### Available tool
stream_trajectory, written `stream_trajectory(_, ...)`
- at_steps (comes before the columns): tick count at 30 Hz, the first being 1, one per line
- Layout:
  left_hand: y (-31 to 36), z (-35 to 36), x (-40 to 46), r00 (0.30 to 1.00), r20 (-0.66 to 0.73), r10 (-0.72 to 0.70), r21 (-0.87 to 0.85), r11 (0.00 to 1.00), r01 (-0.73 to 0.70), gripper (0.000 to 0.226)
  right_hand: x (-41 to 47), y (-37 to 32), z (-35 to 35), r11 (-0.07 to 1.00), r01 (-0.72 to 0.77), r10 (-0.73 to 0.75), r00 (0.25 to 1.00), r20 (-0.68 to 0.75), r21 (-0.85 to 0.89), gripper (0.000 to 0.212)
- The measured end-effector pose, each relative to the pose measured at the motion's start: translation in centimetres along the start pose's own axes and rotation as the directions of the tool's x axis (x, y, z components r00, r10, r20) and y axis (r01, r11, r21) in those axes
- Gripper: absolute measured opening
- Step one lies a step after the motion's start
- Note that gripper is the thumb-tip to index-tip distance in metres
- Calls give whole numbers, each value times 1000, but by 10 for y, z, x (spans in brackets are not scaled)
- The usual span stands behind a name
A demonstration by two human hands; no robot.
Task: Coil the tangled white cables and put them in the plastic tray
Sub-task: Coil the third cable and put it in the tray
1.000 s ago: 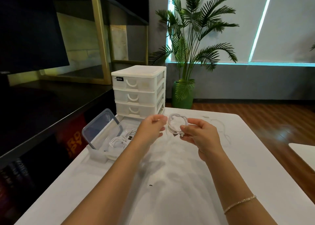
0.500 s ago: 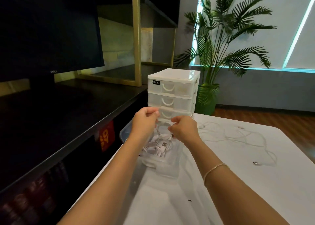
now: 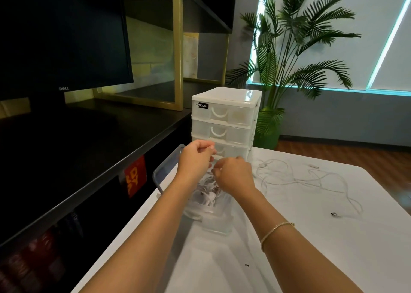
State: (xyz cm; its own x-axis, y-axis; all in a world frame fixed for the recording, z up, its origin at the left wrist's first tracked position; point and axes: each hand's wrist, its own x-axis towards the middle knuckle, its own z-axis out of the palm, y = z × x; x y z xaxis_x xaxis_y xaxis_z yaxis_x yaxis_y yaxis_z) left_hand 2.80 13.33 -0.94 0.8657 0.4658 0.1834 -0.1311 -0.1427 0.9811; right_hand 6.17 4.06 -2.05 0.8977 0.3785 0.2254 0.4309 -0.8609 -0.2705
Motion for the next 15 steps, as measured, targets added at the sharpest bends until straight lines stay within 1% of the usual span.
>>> stream_trajectory(3,6,14,-4,1000,26,6,-15,1000,-5,15,-7,13,-11,998,-26,29,998,-60,62,28)
stream_trajectory(8,14,48,-17,996,91,22,-9,1000,-21,10,-24,56,-18,984,-126,132,990,-43,128,24)
stream_trajectory(12,11,73,-21,996,89,9,110,994,-19,7,-49,95,-26,966,-232,230,973,31,114,22)
stream_trajectory(15,6,100,-29,991,122,-51,278,961,16,20,-66,126,-34,935,-315,309,949,59,163,20)
